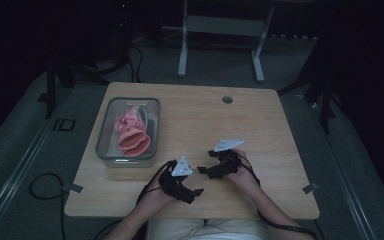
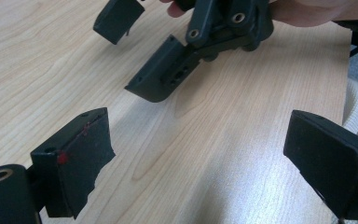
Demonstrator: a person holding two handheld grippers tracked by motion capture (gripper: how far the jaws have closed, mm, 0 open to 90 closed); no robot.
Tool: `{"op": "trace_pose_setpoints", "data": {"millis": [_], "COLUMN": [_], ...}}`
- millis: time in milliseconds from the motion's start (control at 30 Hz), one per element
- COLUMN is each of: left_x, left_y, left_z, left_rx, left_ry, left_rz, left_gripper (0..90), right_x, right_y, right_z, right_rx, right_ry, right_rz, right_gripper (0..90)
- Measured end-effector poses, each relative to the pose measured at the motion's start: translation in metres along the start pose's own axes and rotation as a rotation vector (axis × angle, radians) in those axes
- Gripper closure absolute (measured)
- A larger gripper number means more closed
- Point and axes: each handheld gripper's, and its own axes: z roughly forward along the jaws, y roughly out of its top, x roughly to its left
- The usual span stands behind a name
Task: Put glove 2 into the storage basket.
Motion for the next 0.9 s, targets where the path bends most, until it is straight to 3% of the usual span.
{"op": "trace_pose_setpoints", "data": {"millis": [233, 600, 900], "left_x": [0.0, -0.004, -0.002], "left_y": [-0.005, -0.007, -0.012], "left_z": [0.006, 0.008, 0.008], "left_rx": [0.005, 0.004, 0.008], "left_ry": [-0.005, -0.008, -0.005], "left_rz": [-0.014, -0.003, -0.026], "left_gripper": [7.1, 6.6, 6.6], "right_x": [0.003, 0.008, 0.005], "right_y": [-0.01, -0.021, -0.028], "right_z": [-0.004, -0.011, -0.018], "right_rx": [0.03, 0.018, -0.01], "right_ry": [-0.005, -0.02, -0.053], "right_rz": [-0.008, -0.022, -0.02], "right_gripper": [14.4, 14.4, 14.4]}}
